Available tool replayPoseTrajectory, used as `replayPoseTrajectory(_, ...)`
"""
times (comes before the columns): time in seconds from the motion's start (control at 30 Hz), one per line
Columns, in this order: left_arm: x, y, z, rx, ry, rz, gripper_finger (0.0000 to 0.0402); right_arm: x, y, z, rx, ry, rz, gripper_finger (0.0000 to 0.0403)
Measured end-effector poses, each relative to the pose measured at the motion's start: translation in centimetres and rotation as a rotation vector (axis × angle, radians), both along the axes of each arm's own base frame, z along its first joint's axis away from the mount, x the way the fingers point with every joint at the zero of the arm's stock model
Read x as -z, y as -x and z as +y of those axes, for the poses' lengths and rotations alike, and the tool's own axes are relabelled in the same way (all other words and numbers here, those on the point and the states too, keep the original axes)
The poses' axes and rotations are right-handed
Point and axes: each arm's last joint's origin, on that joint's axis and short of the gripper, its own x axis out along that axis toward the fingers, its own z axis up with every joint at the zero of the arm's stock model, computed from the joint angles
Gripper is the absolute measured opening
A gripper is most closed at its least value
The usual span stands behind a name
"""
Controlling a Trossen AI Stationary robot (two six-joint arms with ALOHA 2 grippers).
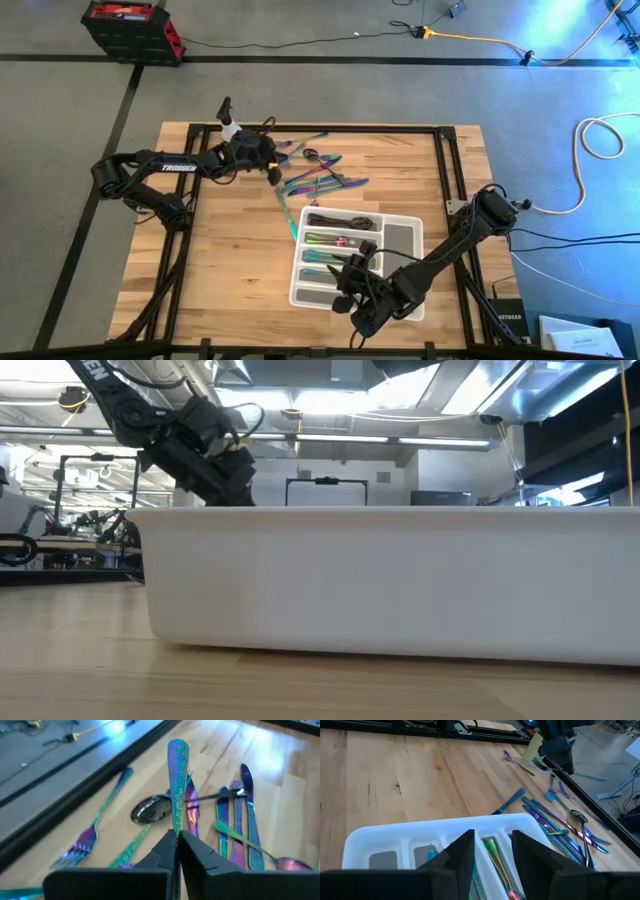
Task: Sort silverware
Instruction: Put the purple fork into the white silverware tray
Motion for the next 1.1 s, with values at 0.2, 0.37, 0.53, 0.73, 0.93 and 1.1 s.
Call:
replayPoseTrajectory(0.2,-0.4,-0.3,-0.1,-0.009,-0.004,-0.046,0.0001,0.0,0.0,-0.1,0.01,0.012,-0.008,0.0115)
replayPoseTrajectory(0.37,-1.1,-1.0,-0.7,-0.055,0.093,-0.193,0.0001,-0.2,0.0,-0.5,0.064,0.087,-0.053,0.0115)
replayPoseTrajectory(0.53,-2.0,-2.2,-2.3,-0.04,0.188,-0.342,0.0001,-0.1,0.5,-1.0,0.123,0.155,-0.069,0.0115)
replayPoseTrajectory(0.73,-2.7,-3.7,-5.6,-0.039,0.314,-0.468,0.0001,0.1,0.8,-1.4,0.164,0.146,-0.091,0.0115)
replayPoseTrajectory(0.93,-3.6,-5.0,-10.5,0.05,0.361,-0.572,0.0001,2.0,1.4,-1.8,0.175,0.15,-0.081,0.0115)
replayPoseTrajectory(1.1,-4.7,-5.3,-14.3,0.059,0.421,-0.716,0.0001,3.6,1.2,-2.1,0.201,0.121,-0.17,0.0115)
